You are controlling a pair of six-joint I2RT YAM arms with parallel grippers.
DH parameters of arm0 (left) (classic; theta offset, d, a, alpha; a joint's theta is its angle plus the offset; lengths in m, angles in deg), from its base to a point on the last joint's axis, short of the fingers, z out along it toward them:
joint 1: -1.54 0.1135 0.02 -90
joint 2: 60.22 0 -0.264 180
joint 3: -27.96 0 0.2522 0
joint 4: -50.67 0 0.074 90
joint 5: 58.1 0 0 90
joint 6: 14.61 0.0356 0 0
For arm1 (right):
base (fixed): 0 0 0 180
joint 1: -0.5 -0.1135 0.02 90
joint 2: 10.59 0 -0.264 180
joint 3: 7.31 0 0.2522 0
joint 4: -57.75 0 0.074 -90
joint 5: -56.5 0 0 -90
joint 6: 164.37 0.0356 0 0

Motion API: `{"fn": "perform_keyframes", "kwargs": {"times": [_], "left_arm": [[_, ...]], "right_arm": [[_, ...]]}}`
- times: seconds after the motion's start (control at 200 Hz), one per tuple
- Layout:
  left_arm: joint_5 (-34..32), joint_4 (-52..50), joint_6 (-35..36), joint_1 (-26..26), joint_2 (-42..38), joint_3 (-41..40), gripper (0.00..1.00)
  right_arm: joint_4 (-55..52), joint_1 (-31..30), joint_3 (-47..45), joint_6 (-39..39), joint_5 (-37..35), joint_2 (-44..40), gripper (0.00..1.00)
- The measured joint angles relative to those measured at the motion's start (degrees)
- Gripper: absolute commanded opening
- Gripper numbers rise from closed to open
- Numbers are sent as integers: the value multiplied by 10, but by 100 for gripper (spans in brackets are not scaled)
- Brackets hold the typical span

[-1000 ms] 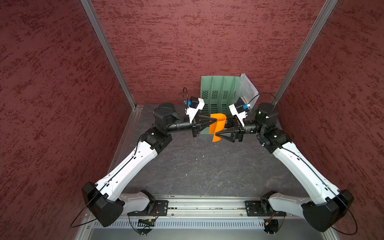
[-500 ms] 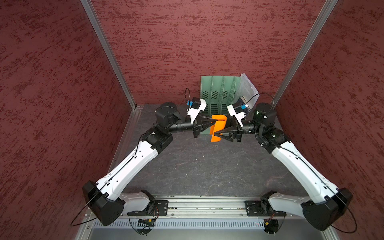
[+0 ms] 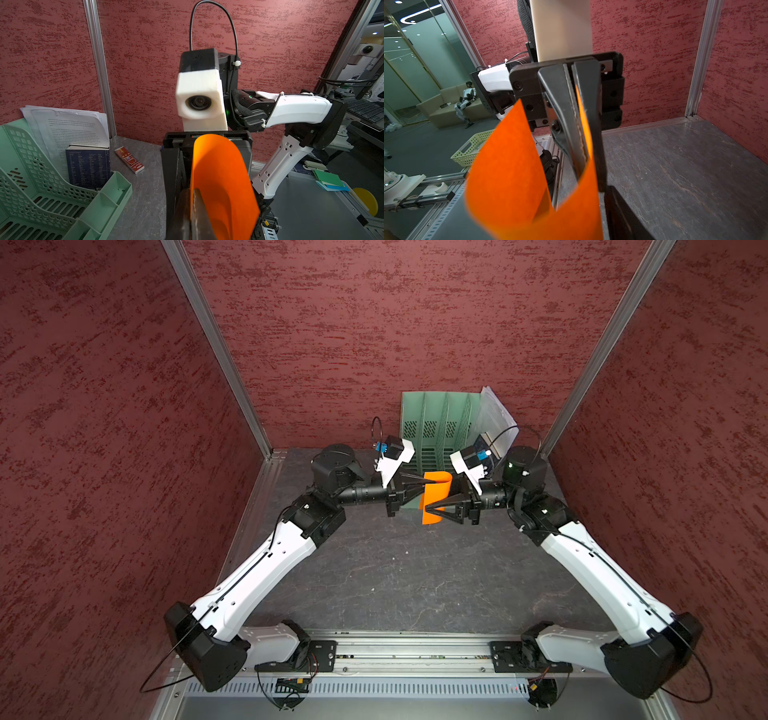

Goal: Fold the square paper along the opposite sides
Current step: Fold the paper.

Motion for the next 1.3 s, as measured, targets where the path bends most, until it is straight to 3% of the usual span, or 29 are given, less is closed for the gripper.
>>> {"fn": "perform_keyframes", "kwargs": {"times": [1.302], "left_arm": [[-5, 1, 0, 0, 0, -1, 0]], "right_arm": [[-2, 0, 0, -4, -10, -4, 45]]}}
